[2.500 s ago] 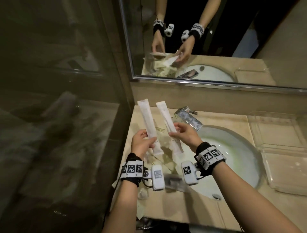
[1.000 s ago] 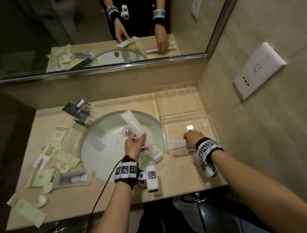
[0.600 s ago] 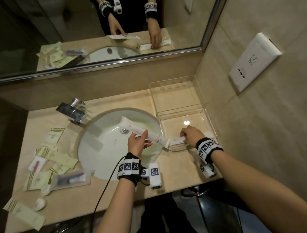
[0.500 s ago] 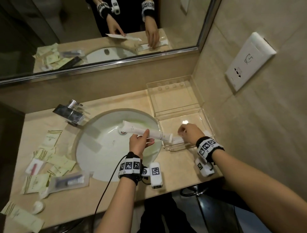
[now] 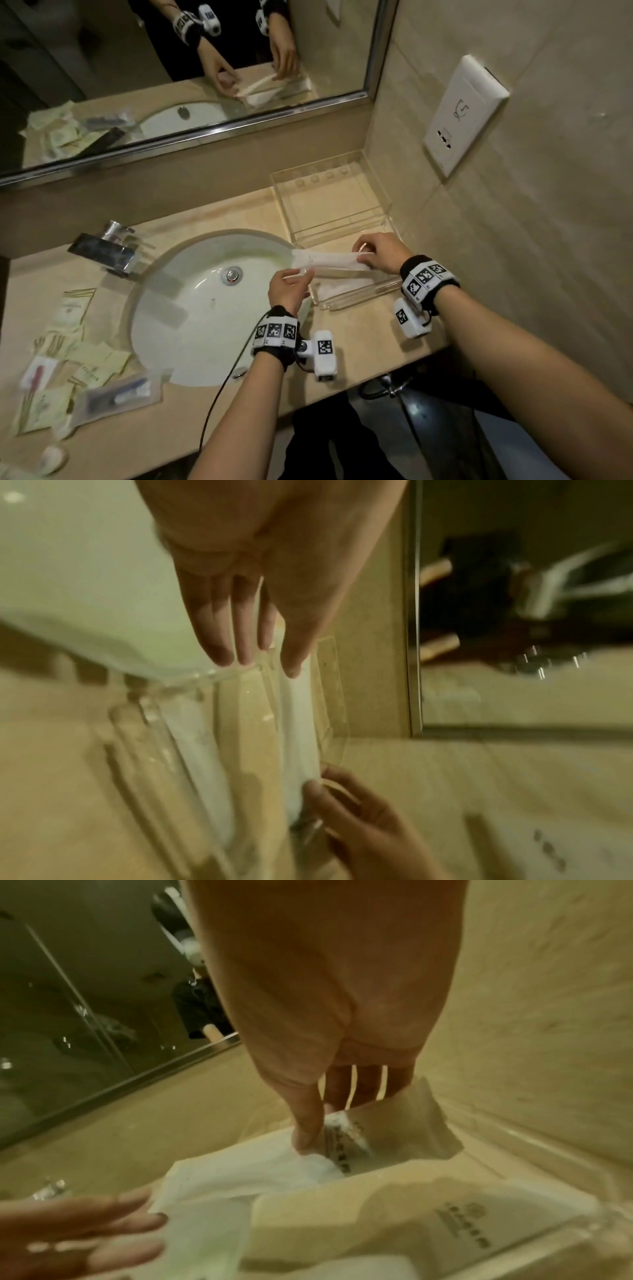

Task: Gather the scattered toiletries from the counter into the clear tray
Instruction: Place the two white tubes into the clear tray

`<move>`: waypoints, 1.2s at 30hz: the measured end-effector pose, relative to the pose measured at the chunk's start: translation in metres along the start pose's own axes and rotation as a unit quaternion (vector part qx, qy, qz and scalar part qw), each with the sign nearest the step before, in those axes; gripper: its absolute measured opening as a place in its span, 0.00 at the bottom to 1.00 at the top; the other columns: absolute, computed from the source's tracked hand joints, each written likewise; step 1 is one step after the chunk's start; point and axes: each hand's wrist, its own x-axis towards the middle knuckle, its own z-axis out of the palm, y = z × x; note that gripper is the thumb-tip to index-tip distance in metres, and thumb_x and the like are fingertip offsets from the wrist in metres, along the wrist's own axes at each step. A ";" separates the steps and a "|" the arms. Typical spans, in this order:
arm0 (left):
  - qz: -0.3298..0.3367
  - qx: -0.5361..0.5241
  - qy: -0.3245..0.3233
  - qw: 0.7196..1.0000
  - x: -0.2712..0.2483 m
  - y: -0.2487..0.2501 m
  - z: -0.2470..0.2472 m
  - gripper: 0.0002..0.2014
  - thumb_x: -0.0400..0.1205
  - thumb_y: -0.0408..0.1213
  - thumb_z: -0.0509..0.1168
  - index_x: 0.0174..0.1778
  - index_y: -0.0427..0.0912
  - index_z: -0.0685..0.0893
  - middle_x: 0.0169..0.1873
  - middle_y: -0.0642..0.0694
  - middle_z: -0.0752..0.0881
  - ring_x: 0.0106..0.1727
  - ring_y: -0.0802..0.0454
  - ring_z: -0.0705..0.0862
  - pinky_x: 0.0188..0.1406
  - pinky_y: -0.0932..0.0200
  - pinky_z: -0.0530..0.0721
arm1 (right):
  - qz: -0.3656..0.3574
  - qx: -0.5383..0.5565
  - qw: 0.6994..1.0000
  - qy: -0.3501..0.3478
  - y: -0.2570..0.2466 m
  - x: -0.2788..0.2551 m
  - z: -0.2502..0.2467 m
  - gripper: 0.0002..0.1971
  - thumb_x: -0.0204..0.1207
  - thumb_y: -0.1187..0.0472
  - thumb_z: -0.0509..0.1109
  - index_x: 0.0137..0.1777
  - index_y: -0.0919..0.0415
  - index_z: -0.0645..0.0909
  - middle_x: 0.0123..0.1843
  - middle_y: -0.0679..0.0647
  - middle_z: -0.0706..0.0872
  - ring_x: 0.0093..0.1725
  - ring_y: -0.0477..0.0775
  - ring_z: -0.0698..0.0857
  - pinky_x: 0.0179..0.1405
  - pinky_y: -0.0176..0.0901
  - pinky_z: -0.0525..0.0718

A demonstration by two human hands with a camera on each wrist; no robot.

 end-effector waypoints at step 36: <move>0.257 0.522 -0.046 0.812 0.019 -0.029 0.040 0.15 0.83 0.32 0.63 0.58 0.53 0.89 0.51 0.46 0.86 0.58 0.42 0.76 0.58 0.56 0.73 | 0.083 -0.139 0.987 -0.005 0.069 -0.009 0.020 0.17 0.83 0.68 0.61 0.65 0.57 0.85 0.61 0.61 0.87 0.54 0.60 0.88 0.57 0.51 0.87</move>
